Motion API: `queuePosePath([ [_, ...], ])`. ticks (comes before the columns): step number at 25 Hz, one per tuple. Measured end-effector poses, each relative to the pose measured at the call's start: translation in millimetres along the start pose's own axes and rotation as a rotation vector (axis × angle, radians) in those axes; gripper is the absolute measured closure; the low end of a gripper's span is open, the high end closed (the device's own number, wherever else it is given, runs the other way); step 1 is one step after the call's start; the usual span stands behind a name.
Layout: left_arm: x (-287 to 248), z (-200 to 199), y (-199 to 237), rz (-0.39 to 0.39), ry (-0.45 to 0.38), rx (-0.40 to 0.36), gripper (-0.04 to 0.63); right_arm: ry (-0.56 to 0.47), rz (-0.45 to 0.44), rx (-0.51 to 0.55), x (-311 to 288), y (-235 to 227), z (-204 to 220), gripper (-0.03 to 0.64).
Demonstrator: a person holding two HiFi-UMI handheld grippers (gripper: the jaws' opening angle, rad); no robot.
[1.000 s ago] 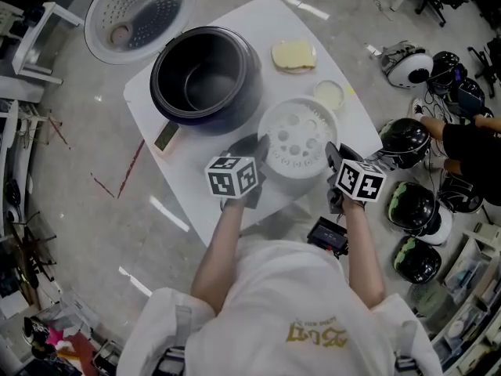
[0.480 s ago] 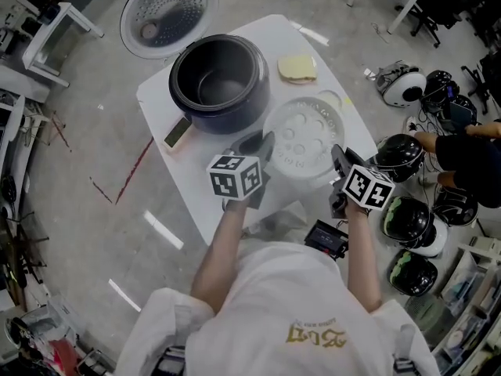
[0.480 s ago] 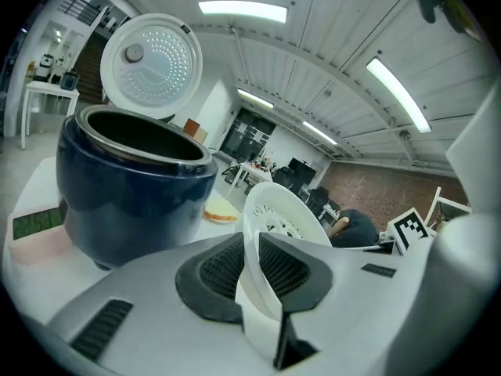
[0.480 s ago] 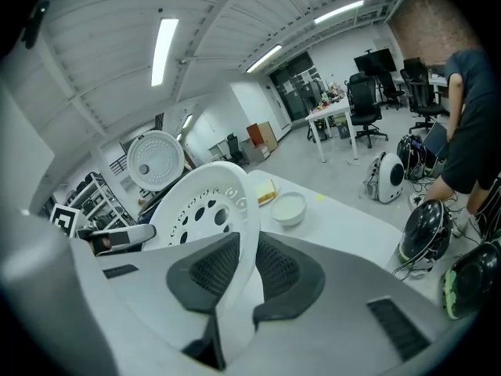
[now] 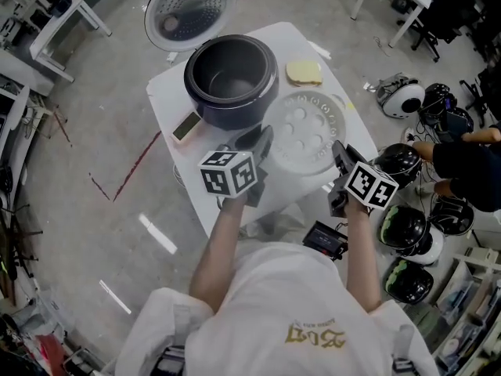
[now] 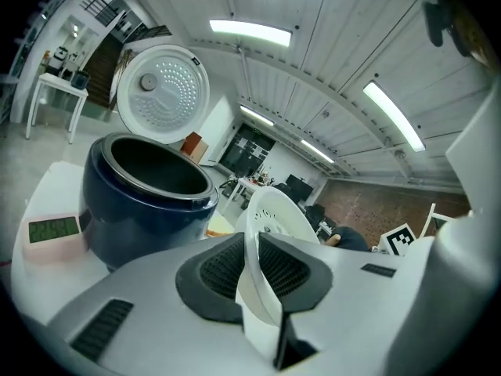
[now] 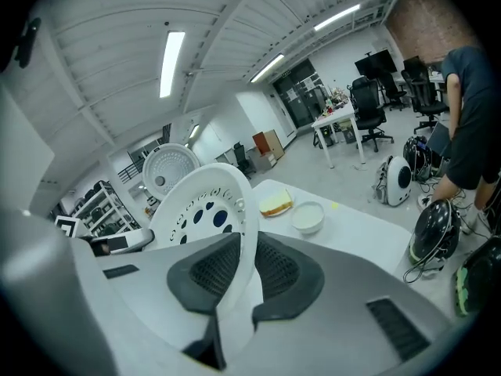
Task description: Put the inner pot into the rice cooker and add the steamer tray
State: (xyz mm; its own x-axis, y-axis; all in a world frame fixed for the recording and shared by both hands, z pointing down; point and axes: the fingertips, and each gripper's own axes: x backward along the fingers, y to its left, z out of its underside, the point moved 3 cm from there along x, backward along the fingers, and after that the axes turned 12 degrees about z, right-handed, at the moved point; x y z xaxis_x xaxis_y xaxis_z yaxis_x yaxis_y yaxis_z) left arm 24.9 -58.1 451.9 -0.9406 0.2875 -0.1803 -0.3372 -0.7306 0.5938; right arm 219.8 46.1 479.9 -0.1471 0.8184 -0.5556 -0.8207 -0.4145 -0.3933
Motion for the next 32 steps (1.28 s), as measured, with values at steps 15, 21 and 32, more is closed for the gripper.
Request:
queuePosePath([
  [15,43.6,-61.3,4.1,-0.027,-0.165,-0.004,0.525,-0.056,-0.14,0.006,-1.7,70.1,-49.4,0.548],
  [21,44.7,-76.2,12.3,-0.05,-0.195,-0.007,0.525,-0.065,-0.18,0.025,-14.3,85.3,-68.3,0.548],
  [32,45.9,-102.4,35.7,-0.141,-0.268,0.009,0.525,-0.028,-0.297,0.09,-57.0,118.1,-103.9,0.548],
])
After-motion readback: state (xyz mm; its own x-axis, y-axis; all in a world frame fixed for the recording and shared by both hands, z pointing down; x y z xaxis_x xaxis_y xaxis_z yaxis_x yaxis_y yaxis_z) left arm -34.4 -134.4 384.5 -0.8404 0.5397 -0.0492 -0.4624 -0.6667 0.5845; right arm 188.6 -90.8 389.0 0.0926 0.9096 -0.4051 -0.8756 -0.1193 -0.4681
